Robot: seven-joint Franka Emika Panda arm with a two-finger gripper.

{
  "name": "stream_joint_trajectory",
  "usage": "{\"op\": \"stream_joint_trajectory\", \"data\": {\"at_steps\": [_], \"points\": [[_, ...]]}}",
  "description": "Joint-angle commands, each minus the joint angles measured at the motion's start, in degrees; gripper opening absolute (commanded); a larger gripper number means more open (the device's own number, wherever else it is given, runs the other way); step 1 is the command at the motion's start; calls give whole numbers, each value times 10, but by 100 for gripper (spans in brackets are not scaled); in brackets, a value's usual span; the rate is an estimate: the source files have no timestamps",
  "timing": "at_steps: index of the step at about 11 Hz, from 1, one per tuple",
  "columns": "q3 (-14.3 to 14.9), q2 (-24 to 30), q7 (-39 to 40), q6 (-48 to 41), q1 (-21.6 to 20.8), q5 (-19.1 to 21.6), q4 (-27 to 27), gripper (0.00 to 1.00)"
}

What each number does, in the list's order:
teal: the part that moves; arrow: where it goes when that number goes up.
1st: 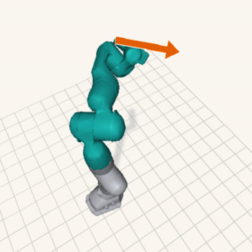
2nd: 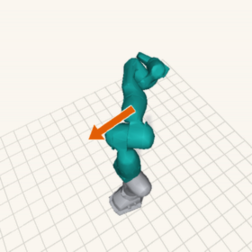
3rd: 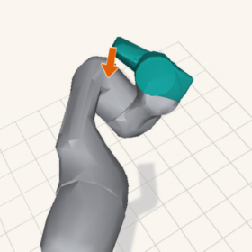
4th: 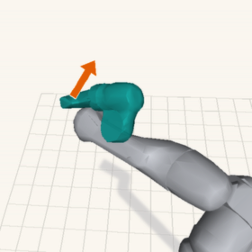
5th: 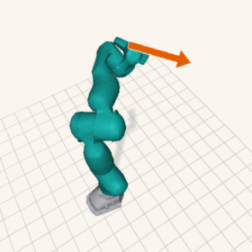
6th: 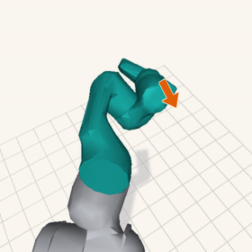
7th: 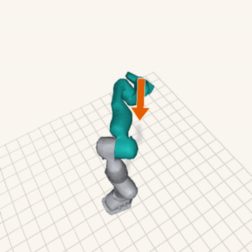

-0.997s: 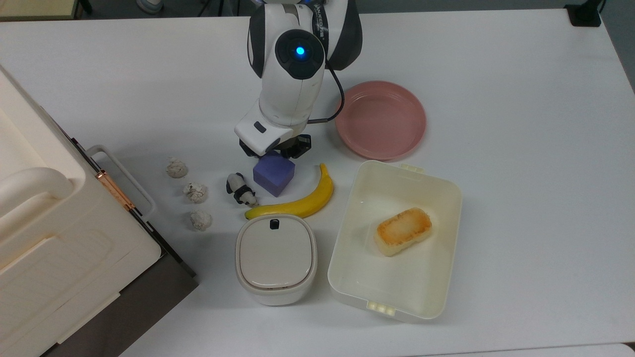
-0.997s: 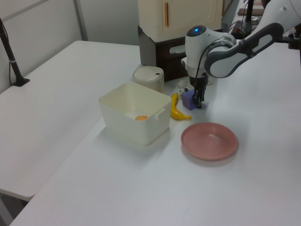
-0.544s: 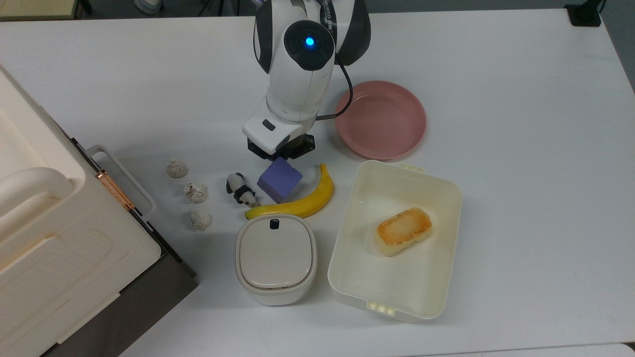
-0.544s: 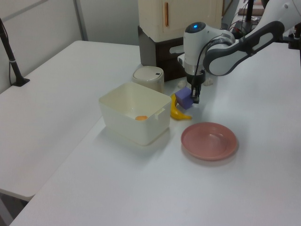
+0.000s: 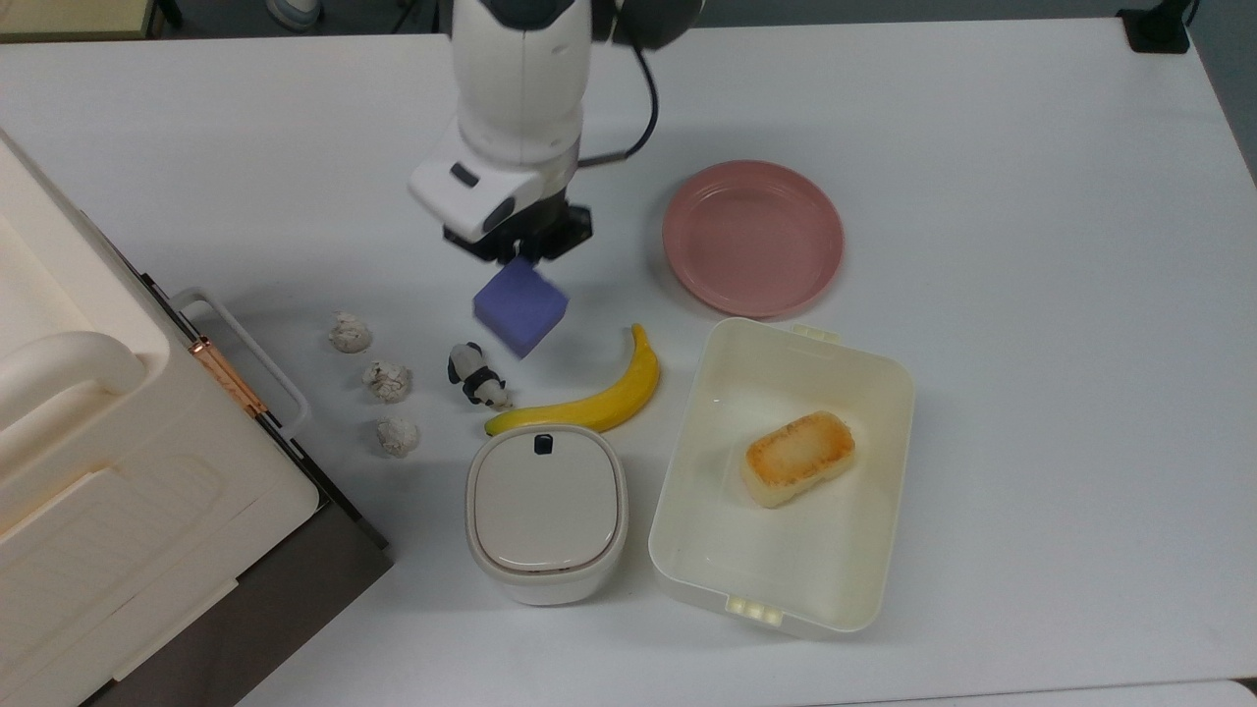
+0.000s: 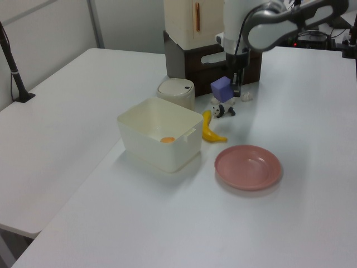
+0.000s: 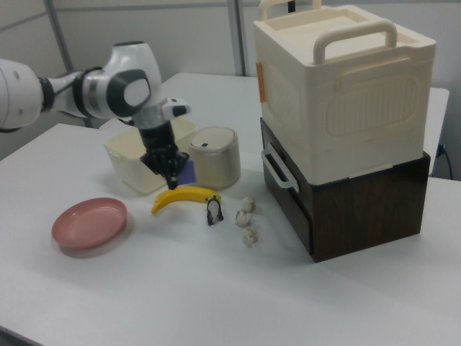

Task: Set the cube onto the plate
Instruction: 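Lift the purple cube and carry it toward the pink plate, then lower the cube onto the pink plate and open the gripper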

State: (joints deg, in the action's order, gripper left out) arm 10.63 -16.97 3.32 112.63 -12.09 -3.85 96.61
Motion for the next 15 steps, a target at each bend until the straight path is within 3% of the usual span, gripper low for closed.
{"op": "stream_joint_trajectory", "data": {"at_steps": [1, 5, 7, 8, 10, 15], "points": [[0, 11, 6, -95, -64, 30, -1, 0], [-46, 2, -50, -123, -115, 41, 4, 0], [-47, -13, -75, -121, -149, 42, 4, 0], [-47, -18, -81, -122, -162, 42, 6, 6], [-47, -18, -90, -123, -169, 43, 15, 100], [-40, 21, -93, -161, -156, 42, 1, 100]]}}
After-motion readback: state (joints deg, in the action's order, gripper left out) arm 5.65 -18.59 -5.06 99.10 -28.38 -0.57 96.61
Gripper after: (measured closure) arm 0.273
